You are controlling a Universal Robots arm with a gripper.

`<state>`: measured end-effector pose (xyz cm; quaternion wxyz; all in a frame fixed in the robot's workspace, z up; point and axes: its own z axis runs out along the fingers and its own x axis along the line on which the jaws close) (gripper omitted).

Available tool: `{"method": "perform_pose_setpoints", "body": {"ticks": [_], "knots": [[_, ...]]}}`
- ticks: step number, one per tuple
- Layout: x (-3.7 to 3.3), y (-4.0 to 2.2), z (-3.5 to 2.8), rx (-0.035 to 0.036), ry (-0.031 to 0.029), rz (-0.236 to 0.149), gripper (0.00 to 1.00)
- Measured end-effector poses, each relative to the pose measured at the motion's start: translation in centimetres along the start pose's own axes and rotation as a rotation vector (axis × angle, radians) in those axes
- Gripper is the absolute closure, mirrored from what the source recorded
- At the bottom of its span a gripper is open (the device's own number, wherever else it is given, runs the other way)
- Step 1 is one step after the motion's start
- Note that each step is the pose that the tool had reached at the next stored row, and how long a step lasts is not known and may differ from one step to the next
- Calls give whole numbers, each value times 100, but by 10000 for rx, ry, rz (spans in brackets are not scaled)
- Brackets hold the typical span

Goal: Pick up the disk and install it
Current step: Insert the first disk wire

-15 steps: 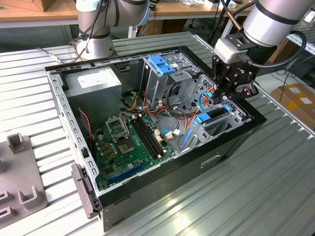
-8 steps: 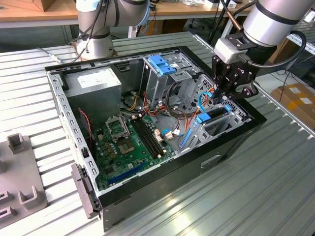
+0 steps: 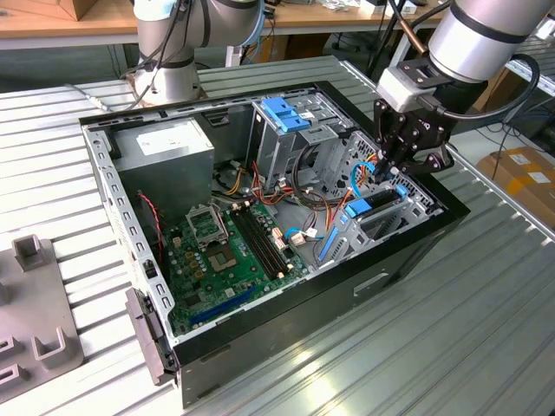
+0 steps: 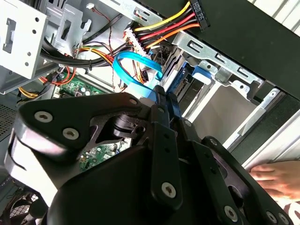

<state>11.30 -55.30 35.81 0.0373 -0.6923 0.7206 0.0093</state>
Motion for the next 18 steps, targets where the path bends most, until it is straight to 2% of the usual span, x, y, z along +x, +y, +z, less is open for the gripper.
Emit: {"method": "perform_pose_setpoints", "body": {"ticks": [1,2,3,4,5,7,8,9,10,11,12,13,14,18], "knots": [[0,0,0,-1,-1,-11,84],[1,5,2,47,-8,-77,84],[1,11,0,166,-16,-220,84],[1,23,0,249,-22,-285,84],[3,45,-2,291,-23,-308,84],[6,101,-3,315,-23,-326,84],[12,164,-5,336,-22,-332,84],[21,187,-6,375,-22,-339,84],[26,204,-7,465,-21,-356,84],[27,212,-6,614,-22,-381,84],[28,220,-7,797,-17,-412,84],[29,232,-7,891,13,-424,84],[32,250,-8,920,63,-430,84],[61,261,2,922,140,-438,84]]}}
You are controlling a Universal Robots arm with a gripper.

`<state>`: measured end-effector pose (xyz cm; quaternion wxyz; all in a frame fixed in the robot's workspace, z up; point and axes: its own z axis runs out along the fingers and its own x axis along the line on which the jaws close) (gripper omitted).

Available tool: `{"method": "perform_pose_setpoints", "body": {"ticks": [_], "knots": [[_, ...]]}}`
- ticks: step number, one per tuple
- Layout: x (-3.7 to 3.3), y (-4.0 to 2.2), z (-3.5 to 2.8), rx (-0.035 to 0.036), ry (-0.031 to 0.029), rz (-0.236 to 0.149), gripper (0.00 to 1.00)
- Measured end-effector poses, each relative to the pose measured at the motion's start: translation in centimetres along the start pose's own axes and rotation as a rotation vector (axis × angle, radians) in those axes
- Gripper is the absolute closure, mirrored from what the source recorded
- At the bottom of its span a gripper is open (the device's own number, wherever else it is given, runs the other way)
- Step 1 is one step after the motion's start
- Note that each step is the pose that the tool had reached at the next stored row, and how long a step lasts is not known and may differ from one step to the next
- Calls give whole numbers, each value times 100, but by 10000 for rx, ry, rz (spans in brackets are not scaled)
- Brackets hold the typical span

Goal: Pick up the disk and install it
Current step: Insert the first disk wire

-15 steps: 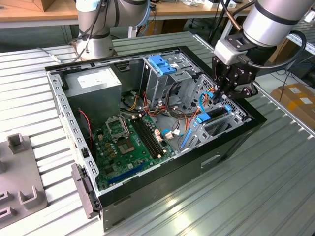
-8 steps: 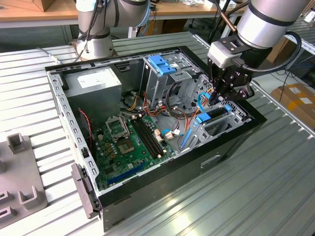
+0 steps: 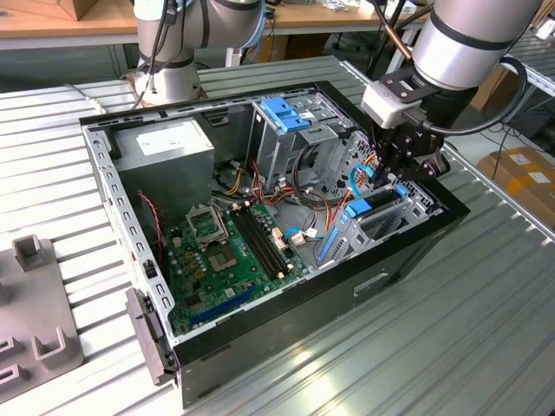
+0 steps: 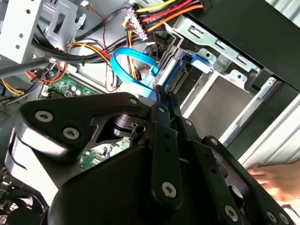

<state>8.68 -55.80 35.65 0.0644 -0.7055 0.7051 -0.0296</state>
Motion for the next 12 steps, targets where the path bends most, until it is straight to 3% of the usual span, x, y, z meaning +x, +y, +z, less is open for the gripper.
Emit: {"method": "perform_pose_setpoints", "body": {"ticks": [1,4,10,12], "knots": [[14,3,4,2,15,-2,84],[51,33,3,205,17,-12,84],[73,79,24,279,16,-19,84],[75,80,24,357,7,-71,84]]}}
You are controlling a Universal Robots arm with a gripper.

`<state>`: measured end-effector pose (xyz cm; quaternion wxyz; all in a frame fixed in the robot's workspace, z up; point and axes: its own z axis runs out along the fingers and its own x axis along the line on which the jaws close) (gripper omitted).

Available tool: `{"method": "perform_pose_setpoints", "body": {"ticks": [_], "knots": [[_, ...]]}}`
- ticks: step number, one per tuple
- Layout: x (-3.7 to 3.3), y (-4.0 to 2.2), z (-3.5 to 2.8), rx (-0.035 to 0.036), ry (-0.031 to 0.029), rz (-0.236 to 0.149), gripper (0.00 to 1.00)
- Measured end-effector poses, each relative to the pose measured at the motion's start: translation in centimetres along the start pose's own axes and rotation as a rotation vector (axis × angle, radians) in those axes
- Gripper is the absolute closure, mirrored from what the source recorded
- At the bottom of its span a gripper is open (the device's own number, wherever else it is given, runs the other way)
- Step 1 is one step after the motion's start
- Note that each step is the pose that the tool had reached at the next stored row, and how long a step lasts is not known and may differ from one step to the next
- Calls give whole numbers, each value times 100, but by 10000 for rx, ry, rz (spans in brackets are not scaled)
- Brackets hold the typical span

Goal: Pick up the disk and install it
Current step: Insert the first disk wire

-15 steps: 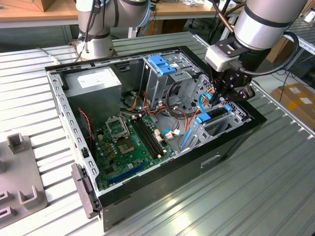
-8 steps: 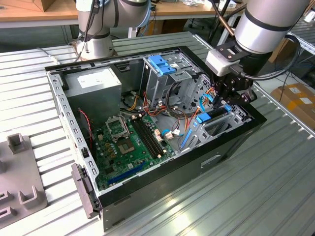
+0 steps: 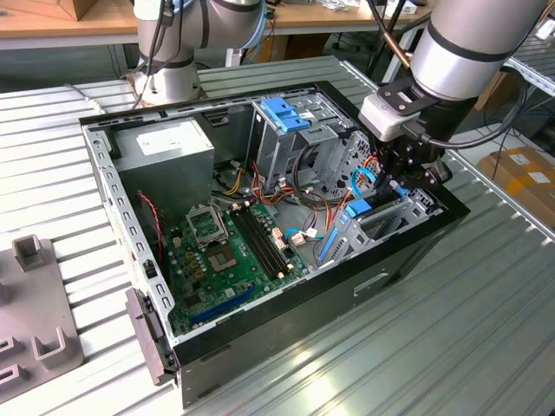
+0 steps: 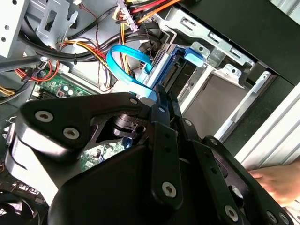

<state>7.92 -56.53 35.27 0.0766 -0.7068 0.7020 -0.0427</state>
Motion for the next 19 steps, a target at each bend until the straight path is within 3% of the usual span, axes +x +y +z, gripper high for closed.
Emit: {"method": "perform_pose_setpoints", "body": {"ticks": [8,10,19], "knots": [[3,21,18,17,-10,-64,84],[3,21,19,49,-15,-64,84],[4,22,25,50,-17,-64,84]]}}
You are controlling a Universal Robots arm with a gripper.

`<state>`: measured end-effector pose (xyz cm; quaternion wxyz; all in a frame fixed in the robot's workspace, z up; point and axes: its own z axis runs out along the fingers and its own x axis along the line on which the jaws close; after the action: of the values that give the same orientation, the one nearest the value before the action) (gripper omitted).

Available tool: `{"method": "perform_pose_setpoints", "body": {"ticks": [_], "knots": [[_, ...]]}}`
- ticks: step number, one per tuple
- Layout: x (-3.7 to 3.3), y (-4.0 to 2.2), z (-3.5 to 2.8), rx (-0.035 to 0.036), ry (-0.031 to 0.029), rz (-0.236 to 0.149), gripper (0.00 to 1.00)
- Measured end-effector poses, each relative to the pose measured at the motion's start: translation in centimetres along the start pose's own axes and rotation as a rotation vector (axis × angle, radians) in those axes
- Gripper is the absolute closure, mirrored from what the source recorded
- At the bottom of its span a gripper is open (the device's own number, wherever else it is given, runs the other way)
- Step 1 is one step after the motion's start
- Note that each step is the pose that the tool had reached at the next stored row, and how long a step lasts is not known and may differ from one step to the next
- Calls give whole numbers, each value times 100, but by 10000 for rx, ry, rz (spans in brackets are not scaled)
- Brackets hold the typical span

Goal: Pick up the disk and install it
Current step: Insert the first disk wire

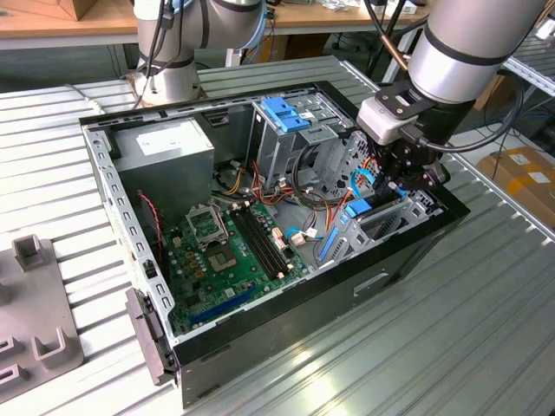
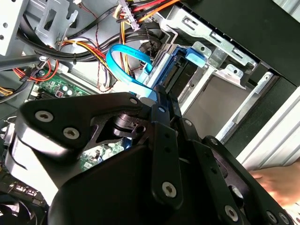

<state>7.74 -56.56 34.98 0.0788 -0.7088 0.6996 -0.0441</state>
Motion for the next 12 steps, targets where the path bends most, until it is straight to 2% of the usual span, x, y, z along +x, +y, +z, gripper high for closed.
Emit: {"method": "perform_pose_setpoints", "body": {"ticks": [12], "knots": [[4,8,48,0,10,-2,84]]}}
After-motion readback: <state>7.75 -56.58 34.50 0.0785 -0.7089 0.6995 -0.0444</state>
